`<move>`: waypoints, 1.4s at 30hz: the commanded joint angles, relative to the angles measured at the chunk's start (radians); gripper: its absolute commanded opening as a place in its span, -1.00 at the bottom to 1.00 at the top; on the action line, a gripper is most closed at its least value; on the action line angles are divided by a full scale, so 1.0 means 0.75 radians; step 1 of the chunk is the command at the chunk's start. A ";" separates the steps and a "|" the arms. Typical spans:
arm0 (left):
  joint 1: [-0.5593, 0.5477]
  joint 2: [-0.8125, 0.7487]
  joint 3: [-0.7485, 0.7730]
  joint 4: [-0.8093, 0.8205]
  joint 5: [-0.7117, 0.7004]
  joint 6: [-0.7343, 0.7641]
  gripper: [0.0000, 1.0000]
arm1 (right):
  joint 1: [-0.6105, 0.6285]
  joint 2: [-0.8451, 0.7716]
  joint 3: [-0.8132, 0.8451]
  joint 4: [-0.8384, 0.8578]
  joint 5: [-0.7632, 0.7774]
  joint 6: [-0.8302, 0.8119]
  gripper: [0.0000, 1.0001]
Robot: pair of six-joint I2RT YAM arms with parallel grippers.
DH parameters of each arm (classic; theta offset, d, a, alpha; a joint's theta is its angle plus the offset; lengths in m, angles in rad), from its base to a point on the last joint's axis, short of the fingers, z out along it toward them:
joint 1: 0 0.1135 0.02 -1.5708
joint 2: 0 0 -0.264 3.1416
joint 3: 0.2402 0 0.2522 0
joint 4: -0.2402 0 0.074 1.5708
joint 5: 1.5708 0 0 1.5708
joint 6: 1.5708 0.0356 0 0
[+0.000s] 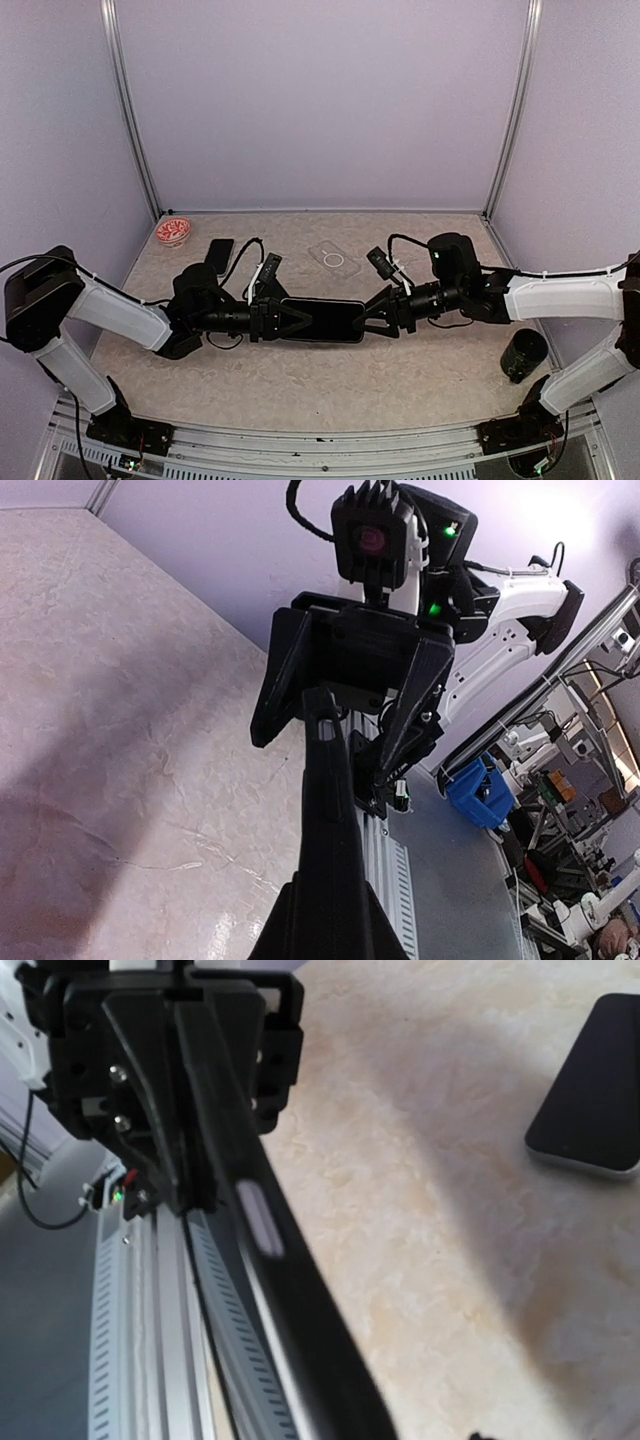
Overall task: Put the phone into the phone case
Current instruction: Press the phone case onto the phone, then pass from the left arm to the right
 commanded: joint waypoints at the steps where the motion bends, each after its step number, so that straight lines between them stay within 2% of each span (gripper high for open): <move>1: -0.002 -0.057 0.097 -0.113 0.075 0.110 -1.00 | 0.011 -0.030 0.068 -0.187 0.012 -0.120 0.23; 5: -0.004 -0.090 0.129 -0.259 0.090 0.197 -1.00 | 0.011 -0.025 0.107 -0.288 -0.031 -0.172 0.23; 10: -0.010 -0.134 0.195 -0.485 0.095 0.330 -1.00 | 0.011 -0.037 0.115 -0.306 -0.078 -0.189 0.21; 15: -0.042 -0.135 0.293 -0.759 0.106 0.481 -1.00 | 0.026 -0.008 0.124 -0.300 -0.152 -0.190 0.12; 21: -0.075 -0.138 0.372 -0.960 0.094 0.607 -1.00 | 0.067 0.029 0.134 -0.293 -0.236 -0.209 0.00; 30: -0.110 -0.138 0.420 -1.091 0.095 0.693 -1.00 | 0.083 0.092 0.155 -0.308 -0.277 -0.234 -0.34; 42: -0.154 -0.071 0.448 -1.124 0.071 0.725 -1.00 | 0.131 0.164 0.172 -0.329 -0.360 -0.281 -1.00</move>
